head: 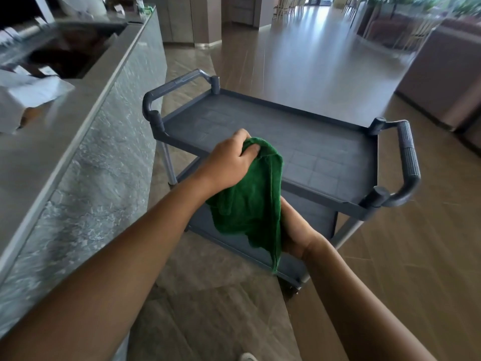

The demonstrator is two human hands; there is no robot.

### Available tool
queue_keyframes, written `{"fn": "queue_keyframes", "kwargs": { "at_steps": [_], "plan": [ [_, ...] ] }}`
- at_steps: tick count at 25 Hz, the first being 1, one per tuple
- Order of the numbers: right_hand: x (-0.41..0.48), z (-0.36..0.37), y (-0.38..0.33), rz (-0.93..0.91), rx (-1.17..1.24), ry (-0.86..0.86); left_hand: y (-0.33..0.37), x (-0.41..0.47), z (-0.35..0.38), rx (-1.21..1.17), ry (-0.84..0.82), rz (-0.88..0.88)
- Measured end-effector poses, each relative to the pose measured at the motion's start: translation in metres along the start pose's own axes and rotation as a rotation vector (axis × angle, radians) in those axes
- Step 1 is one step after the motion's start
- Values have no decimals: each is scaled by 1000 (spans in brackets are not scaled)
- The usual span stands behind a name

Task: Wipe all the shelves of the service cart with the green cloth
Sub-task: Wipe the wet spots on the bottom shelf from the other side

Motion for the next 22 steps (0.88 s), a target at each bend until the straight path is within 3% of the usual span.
{"fn": "queue_keyframes", "kwargs": {
  "at_steps": [3,7,10,13,17,20,22],
  "plan": [
    [2,9,-12,-82,79,-63,-6,1,-1,-18,-3,-31],
    [-8,23,-5,10,181,-163,-18,2,-5,-94,8,-103],
    [-12,31,-2,-7,118,-240,-30,0,0,-174,-21,-174],
    [-13,33,-1,-38,73,-267,-44,-3,3,-253,-25,-225],
    [-11,33,-8,-86,234,-274,-78,-18,20,-391,-84,-352],
    [-8,26,-11,-118,296,-223,-125,-53,45,-468,-190,-647],
    [-8,20,-12,-127,335,-177,-143,-90,75,-715,-380,-853]
  ]
}}
Point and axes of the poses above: each hand's wrist, its own x-axis towards the middle knuckle, its own z-axis out of the palm, y = z × x, the point moved 9 cm from there along x, towards the middle knuckle, and after that the axes turned 7 degrees about -z, right-handed, at the moved point
